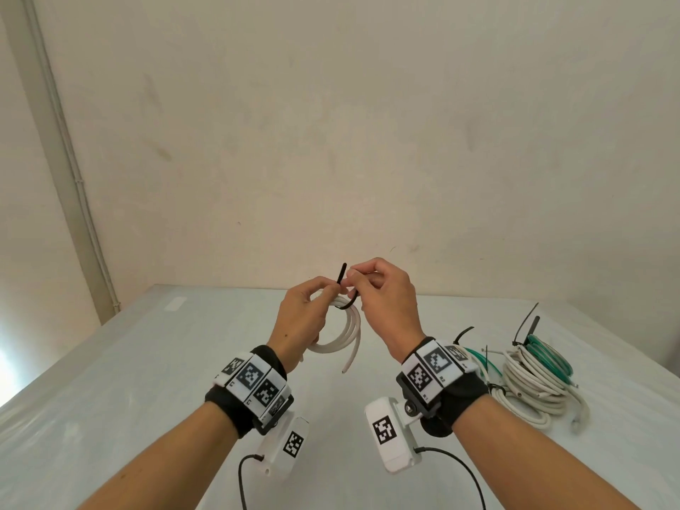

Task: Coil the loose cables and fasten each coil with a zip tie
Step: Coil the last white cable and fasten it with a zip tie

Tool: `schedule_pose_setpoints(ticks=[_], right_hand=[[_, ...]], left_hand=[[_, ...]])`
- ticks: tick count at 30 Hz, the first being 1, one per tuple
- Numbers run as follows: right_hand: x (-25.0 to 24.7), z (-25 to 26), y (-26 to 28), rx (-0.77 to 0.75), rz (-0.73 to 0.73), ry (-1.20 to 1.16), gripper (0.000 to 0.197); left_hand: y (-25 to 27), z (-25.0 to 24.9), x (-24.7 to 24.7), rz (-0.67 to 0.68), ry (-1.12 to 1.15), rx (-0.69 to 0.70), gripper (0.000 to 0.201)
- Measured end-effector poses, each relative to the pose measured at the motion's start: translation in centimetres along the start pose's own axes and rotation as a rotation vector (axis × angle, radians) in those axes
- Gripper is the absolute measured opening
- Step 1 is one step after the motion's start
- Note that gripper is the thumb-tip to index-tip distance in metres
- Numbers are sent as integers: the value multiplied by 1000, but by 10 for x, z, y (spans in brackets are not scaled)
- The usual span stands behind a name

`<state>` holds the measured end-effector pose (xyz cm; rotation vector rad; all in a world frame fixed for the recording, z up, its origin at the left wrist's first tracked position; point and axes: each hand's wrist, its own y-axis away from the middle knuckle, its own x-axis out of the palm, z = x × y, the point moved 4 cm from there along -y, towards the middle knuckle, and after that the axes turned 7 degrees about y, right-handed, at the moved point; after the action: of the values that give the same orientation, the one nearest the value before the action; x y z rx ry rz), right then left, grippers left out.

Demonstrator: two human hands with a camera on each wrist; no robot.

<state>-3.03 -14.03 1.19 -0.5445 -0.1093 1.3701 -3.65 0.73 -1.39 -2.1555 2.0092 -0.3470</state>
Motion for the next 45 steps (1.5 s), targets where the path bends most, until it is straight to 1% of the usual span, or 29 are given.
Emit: schedule_pose_setpoints(ticks=[4,8,11,13,19,22,26,29,35,40,45], right_hand=[[-2,-1,-2,33,6,-59,5],[-3,-4,2,86,41,-131,6],[-3,-5,1,125,37,-187,11],[-2,-3,0,124,41,-204,13],[-3,6,-3,104,54,-186,6],[-4,7,-2,97,51,-172,4],[-4,3,-1,102,33,-150,1],[-3,0,-1,111,29,-127,1],[-4,1,-1,121,74,-51,4],[-3,1,0,110,140,22,5],[1,-1,2,99,102,10,1]], left_hand=[[2,1,1,23,9,21,25],[2,4,-2,-20,50,28,20],[2,4,-3,-57,14,40,25],[1,2,-3,-71,-11,46,26],[-1,0,-2,-61,-17,70,31],[0,1,0,-17,-35,77,32],[2,7,-1,-12,-28,62,27],[1,10,-2,-25,-30,60,24],[1,10,-3,-17,-111,82,26],[-3,12,-12,-108,-162,80,23],[-5,13,-12,-141,-205,100,21]])
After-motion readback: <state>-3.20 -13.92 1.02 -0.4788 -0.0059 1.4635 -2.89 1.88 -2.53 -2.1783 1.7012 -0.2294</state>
